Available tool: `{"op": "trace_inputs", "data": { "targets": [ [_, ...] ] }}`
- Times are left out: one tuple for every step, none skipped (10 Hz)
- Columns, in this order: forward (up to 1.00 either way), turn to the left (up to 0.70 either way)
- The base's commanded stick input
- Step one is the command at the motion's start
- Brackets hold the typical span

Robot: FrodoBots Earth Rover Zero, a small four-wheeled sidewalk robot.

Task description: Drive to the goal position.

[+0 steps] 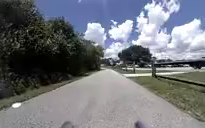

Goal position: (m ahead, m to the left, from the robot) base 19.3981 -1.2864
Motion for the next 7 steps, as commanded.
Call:
{"op": "trace_inputs", "data": {
  "targets": [
    [0.50,0.00],
    [0.50,0.00],
    [0.50,0.00],
    [0.50,0.00],
    [0.50,0.00],
    [0.50,0.00],
    [0.50,0.00]
  ]
}}
